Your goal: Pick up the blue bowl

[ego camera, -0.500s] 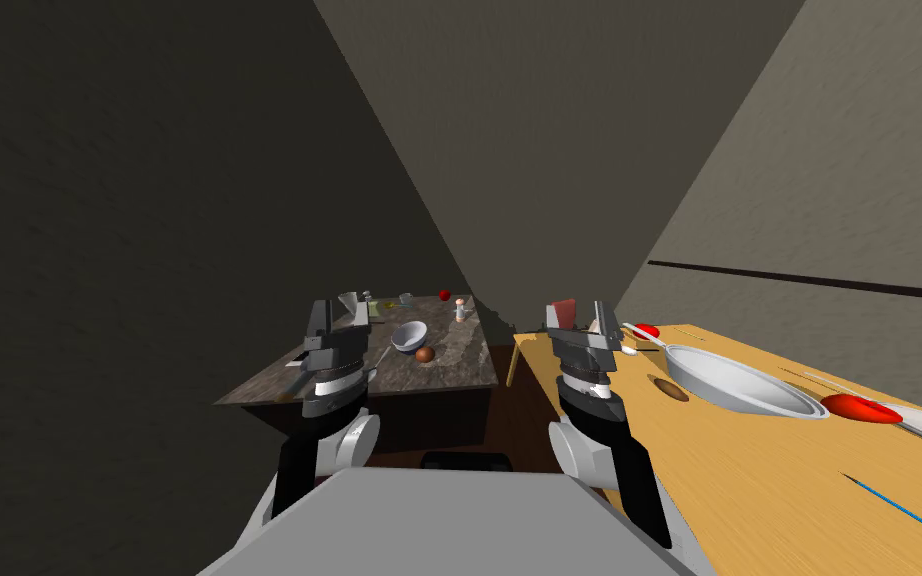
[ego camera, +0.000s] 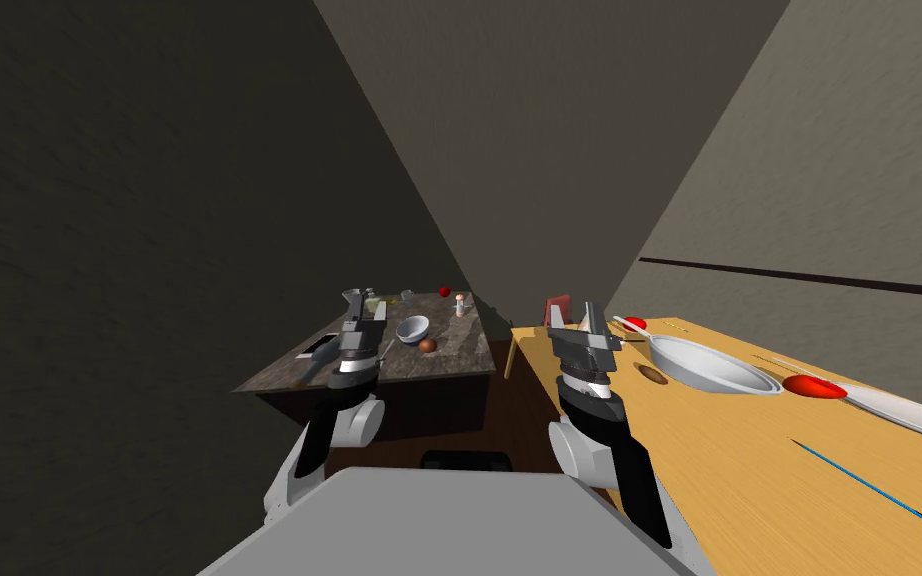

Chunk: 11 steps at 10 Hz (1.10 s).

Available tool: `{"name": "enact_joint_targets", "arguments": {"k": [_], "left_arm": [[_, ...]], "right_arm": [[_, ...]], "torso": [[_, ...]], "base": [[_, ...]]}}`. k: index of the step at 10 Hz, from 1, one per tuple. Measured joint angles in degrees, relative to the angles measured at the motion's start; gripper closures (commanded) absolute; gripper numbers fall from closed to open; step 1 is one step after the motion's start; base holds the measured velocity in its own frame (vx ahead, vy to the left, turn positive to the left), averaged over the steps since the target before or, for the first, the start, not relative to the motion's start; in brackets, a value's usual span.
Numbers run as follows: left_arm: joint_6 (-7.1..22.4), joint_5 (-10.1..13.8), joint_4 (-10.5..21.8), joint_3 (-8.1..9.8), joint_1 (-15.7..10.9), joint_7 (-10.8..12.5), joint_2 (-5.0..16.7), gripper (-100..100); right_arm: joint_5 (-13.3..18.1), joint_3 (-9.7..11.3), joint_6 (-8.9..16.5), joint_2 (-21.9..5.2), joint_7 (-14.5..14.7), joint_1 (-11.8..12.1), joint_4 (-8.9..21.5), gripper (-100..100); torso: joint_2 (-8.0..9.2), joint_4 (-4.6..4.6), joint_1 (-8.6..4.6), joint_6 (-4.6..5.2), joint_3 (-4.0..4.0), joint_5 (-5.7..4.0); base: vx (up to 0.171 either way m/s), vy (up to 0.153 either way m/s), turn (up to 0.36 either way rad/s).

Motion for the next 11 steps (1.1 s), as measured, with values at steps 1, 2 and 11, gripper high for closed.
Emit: {"name": "enact_joint_targets", "arguments": {"k": [1, 2, 11], "left_arm": [[1.55, 0.34, 1.55, 0.61, -1.46, 0.12, 0.99, -100], [2.82, 0.56, 2.86, 1.07, -2.87, 0.24, 1.48, -100], [8.7, 1.11, 8.18, 1.95, -8.5, 0.12, 3.3, -100]], "right_arm": [[0.0, 0.0, 0.0, 0.0, 0.0, 0.01, 0.0, 0], [0.0, 0.0, 0.0, 0.0, 0.0, 0.01, 0.0, 0], [0.0, 0.0, 0.0, 0.0, 0.0, 0.02, -0.01, 0]], "torso": [[-0.22, -0.05, -0.12, 0.01, -0.12, -0.02], [-0.32, -0.07, -0.09, -0.01, -0.18, -0.02], [-0.44, -0.1, -0.03, -0.03, -0.25, -0.01]], "base": [[-0.025, -0.011, -0.013], [-0.021, -0.014, -0.042], [-0.003, -0.002, -0.007]]}}
